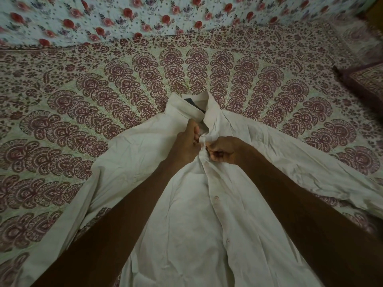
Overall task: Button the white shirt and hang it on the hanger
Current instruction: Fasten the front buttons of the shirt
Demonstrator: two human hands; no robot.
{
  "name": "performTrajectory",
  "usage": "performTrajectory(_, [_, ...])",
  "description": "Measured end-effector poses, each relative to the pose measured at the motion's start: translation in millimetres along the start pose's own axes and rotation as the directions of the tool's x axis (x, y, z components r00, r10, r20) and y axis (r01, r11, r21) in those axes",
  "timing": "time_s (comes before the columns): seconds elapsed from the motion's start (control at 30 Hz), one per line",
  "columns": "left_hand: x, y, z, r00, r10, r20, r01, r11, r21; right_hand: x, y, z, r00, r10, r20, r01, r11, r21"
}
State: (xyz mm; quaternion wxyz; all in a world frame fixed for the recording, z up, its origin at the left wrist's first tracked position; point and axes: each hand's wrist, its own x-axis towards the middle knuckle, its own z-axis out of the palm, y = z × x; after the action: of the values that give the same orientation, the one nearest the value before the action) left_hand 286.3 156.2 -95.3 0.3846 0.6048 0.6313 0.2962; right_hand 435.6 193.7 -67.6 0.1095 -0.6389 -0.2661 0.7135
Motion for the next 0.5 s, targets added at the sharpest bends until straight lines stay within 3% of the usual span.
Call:
performTrajectory(0.07, [0, 1, 3, 0.996, -0.081, -0.043, 0.079, 0.996, -0.035, 2, 6, 3, 0.994, -0.089, -0.064, 0.086, 0.995, -0.056])
performTrajectory(0.1, [0, 3, 4, 0.99, -0.126, -0.065, 0.121, 0.99, -0.07, 4, 11, 5, 0.966, -0.216, -0.142, 0.193, 0.968, -0.161])
performTrajectory(0.17, [1, 4, 5, 0.977, -0.181, -0.115, 0.169, 0.98, -0.11, 11, 19, 4, 0.766, -0.602, -0.228, 0.411, 0.73, -0.546])
performTrajectory(0.2, [1, 6, 5, 0.971, -0.167, -0.17, 0.153, 0.984, -0.091, 11, 22, 5, 0.659, -0.724, -0.203, 0.439, 0.59, -0.678])
performTrajectory(0.27, [3, 8, 4, 0.945, -0.042, -0.323, 0.056, 0.998, 0.034, 3, 18, 9, 0.55, -0.811, -0.197, 0.464, 0.494, -0.735])
performTrajectory(0.33, [12, 11, -3, 0.916, 0.121, -0.382, -0.023, 0.968, 0.25, 0, 7, 11, 0.511, -0.816, -0.271, 0.499, 0.539, -0.679])
performTrajectory(0.37, [18, 12, -7, 0.924, 0.179, -0.337, -0.044, 0.927, 0.373, 1, 2, 12, 0.506, -0.812, -0.291, 0.511, 0.554, -0.657])
performTrajectory(0.5, [42, 18, -27, 0.976, 0.212, -0.044, -0.115, 0.682, 0.723, 14, -12, 9, 0.629, -0.759, -0.169, 0.283, 0.425, -0.86])
